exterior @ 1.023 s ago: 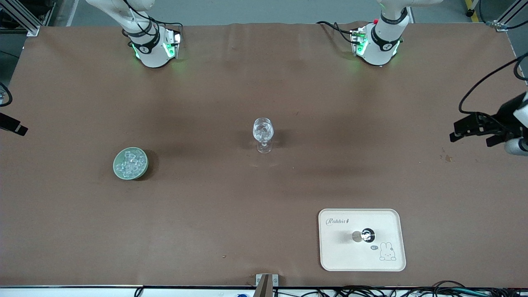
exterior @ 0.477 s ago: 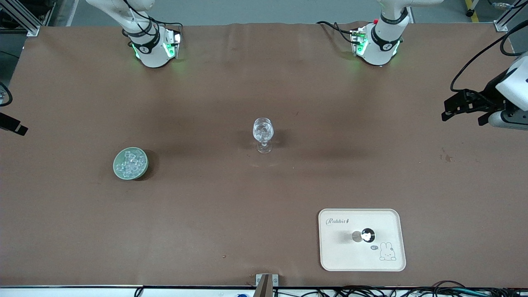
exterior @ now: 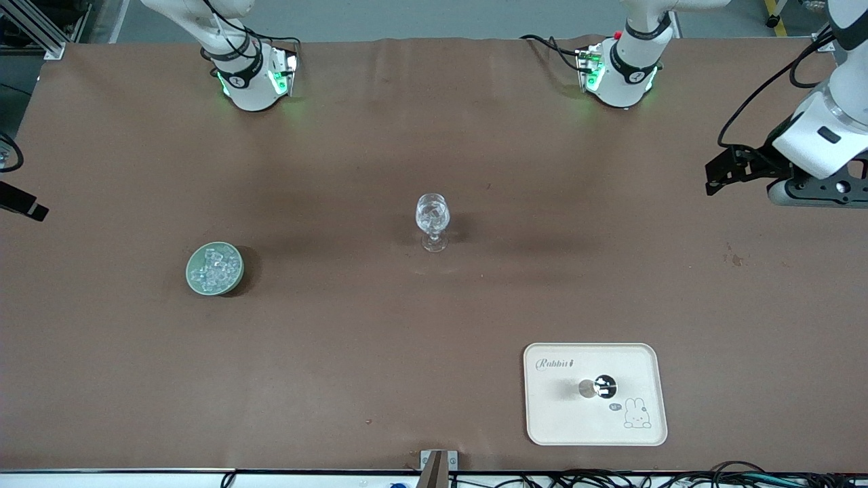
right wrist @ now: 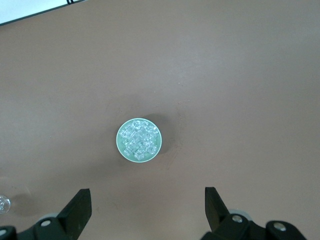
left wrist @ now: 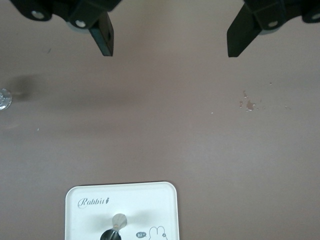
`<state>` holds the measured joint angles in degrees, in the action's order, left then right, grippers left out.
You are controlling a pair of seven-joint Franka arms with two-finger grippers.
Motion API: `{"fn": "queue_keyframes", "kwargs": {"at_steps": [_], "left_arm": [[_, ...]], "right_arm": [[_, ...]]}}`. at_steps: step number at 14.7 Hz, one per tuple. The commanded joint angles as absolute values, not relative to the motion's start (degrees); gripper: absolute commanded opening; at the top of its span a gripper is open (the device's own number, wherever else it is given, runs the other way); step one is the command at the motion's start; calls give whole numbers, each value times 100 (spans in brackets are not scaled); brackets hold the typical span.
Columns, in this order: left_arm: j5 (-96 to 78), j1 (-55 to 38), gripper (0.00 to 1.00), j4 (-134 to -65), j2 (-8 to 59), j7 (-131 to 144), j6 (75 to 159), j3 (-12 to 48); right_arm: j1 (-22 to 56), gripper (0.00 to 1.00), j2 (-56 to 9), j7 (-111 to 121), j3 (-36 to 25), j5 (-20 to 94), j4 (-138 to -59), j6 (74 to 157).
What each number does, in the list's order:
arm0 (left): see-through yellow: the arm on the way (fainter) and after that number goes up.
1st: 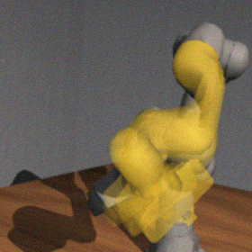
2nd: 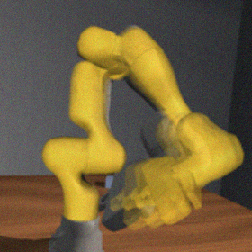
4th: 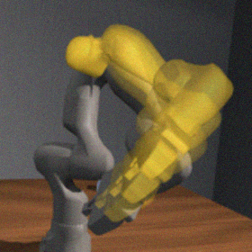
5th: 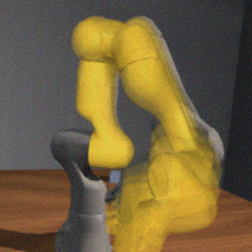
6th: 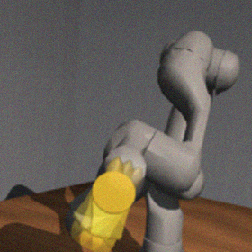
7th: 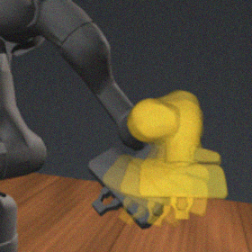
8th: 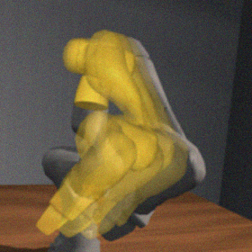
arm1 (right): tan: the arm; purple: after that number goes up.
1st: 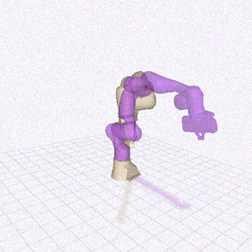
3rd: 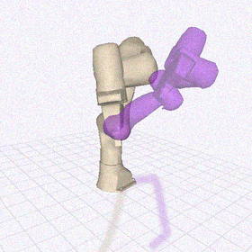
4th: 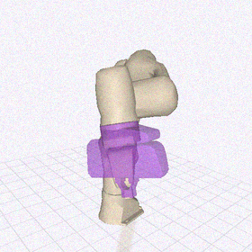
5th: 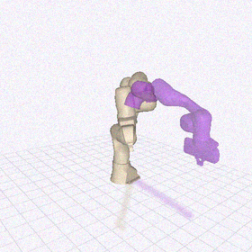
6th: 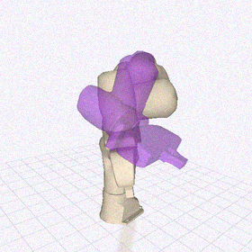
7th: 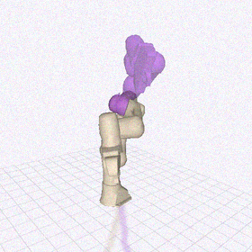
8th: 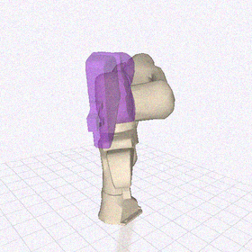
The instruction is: Pour wine and add ice with both arms
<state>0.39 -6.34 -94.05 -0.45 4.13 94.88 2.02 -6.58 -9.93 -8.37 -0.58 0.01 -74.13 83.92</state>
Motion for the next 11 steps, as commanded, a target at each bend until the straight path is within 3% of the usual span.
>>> {"fn": "queue_keyframes", "kwargs": {"at_steps": [1, 11], "left_arm": [[158, -624, 100, -9571, -185, 606, 9615, 378], [88, -245, 100, -9536, -185, 598, 9615, 730]], "right_arm": [[-659, 100, -756, -861, -9, 0, -7664, 8411], [-659, 100, -756, -861, -9, 0, -7664, 8411]]}}
